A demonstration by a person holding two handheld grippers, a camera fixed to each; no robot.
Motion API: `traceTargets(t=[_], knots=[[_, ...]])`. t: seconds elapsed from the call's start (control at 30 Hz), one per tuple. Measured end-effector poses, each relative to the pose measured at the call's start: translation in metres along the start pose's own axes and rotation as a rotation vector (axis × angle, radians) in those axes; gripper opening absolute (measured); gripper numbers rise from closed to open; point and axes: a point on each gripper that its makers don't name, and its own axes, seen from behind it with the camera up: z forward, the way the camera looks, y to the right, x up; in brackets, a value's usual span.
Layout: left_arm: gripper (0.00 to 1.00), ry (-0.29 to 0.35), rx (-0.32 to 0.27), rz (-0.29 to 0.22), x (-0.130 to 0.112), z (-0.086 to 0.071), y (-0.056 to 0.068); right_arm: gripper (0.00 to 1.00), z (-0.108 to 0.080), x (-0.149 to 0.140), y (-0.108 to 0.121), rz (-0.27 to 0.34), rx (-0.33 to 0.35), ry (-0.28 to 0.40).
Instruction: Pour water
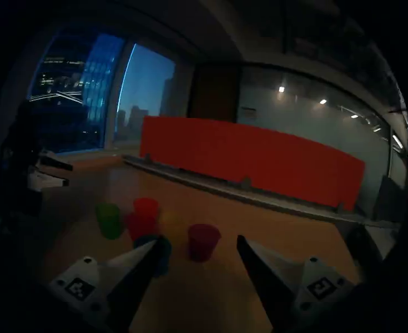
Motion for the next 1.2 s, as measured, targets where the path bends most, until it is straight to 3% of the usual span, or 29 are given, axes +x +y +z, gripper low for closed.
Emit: traceTargets(t=[0.17,0.4,0.7,0.9,1.2], knots=[[1.0,0.078,0.081,-0.018,0.017,-0.012,-0.018,1.0,-0.003,0.014,0.018,0.037,-0.099,0.073],[0.99,0.172,0.176,-0.084,0.036,-0.026,-0.039,1.0,-0.01,0.029,0.042,0.076,-0.239,0.167],[1.0,0.239,0.23,-0.144,0.052,-0.032,-0.054,1.0,-0.025,0.046,0.067,0.123,-0.406,0.271],[1.0,0.239,0.249,-0.162,0.047,-0.03,-0.058,1.0,-0.028,0.047,0.067,0.162,-0.42,0.291],[1.0,0.219,0.315,-0.129,0.025,-0.02,-0.066,1.0,-0.019,0.039,0.064,0.186,-0.409,0.273]])
